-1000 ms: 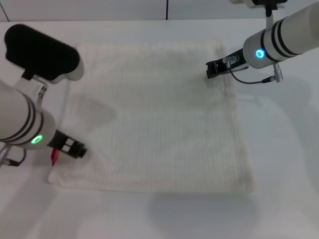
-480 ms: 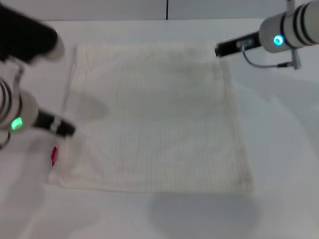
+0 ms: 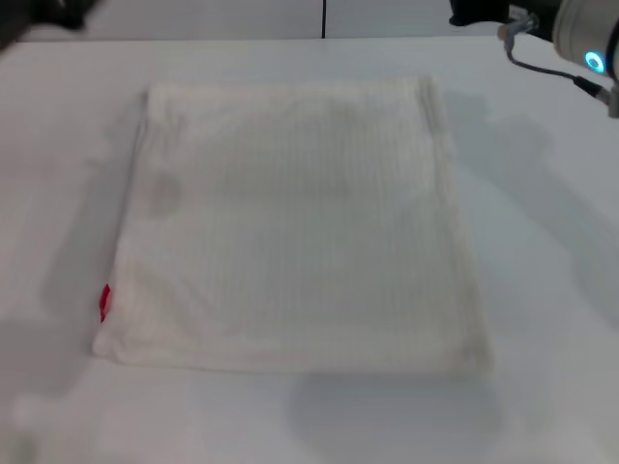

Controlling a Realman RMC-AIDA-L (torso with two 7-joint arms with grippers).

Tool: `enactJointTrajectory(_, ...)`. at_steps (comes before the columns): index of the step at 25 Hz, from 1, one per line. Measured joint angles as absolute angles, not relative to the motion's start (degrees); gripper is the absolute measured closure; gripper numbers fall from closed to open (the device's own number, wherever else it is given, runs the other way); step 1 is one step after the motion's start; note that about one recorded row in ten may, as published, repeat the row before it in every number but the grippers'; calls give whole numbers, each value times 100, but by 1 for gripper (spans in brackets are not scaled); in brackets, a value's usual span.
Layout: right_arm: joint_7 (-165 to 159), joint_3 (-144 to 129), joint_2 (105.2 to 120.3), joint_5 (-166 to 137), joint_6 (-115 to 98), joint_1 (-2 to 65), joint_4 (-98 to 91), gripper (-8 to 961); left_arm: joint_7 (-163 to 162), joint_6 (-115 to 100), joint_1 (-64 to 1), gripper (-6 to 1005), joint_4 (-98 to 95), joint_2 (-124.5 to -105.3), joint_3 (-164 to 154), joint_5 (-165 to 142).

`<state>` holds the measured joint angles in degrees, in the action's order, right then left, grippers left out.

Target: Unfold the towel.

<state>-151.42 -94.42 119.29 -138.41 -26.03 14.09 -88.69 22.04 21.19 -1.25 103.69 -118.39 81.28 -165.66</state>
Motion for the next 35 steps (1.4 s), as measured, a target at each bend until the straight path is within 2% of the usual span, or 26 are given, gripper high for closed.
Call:
enactJointTrajectory(2, -14718, -10025, 11945, -13841, -1641, 888, -9055, 812, 2207, 752, 129, 467, 9897, -11854, 8144, -16557)
enactJointTrajectory(3, -14718, -10025, 11945, -13841, -1641, 888, -9055, 811, 2207, 752, 129, 466, 9897, -11854, 8144, -16557)
enactJointTrajectory(6, -14546, -10762, 11942, -13992, -284, 453, -8895, 809, 2096, -1209, 377, 464, 8785, -11863, 8175, -16430)
enactJointTrajectory(7, -14543, -11240, 11945, -14237, 836, 263, -8492, 808, 2014, -1640, 402, 464, 8488, -11861, 8168, -16347)
enactJointTrajectory(8, -14543, -11240, 11945, -14237, 836, 263, -8492, 807, 1914, -2049, 421, 463, 8200, -11859, 8157, -16251)
enactJointTrajectory(11, -14668, -12062, 11933, -14380, 3113, 137, -7359, 805, 1584, -3290, 413, 425, 7107, -11859, 8103, -16034)
enactJointTrajectory(12, -15001, -12502, 11932, -14305, 4736, 166, -6322, 804, 1360, -4495, 339, 412, 6176, -11867, 8000, -15987)
enactJointTrajectory(13, -15001, -12502, 11932, -14305, 4736, 166, -6322, 803, 1360, -4495, 339, 400, 6176, -11867, 8000, -15987)
enactJointTrajectory(17, -16596, -13304, 11956, -12801, 7988, 509, -3567, 800, 872, -6183, -51, 292, 4362, -11874, 7898, -15871)
enactJointTrajectory(19, -16787, -13440, 11951, -12371, 8371, 536, -3222, 799, 583, -6653, -327, 229, 3472, -11876, 7899, -15685)
enactJointTrajectory(27, -16921, -13591, 11959, -10824, 8779, 392, -2455, 793, 125, -7068, -983, 222, 1650, -11884, 7932, -15279)
enactJointTrajectory(31, -16921, -13608, 11965, -10813, 8751, 390, -2444, 790, 112, -7098, -973, 219, 1602, -11896, 7896, -15275)
enactJointTrajectory(35, -16921, -13648, 11971, -10817, 8722, 389, -2445, 554, 107, -7138, -933, 220, 1592, -11902, 7769, -15272)
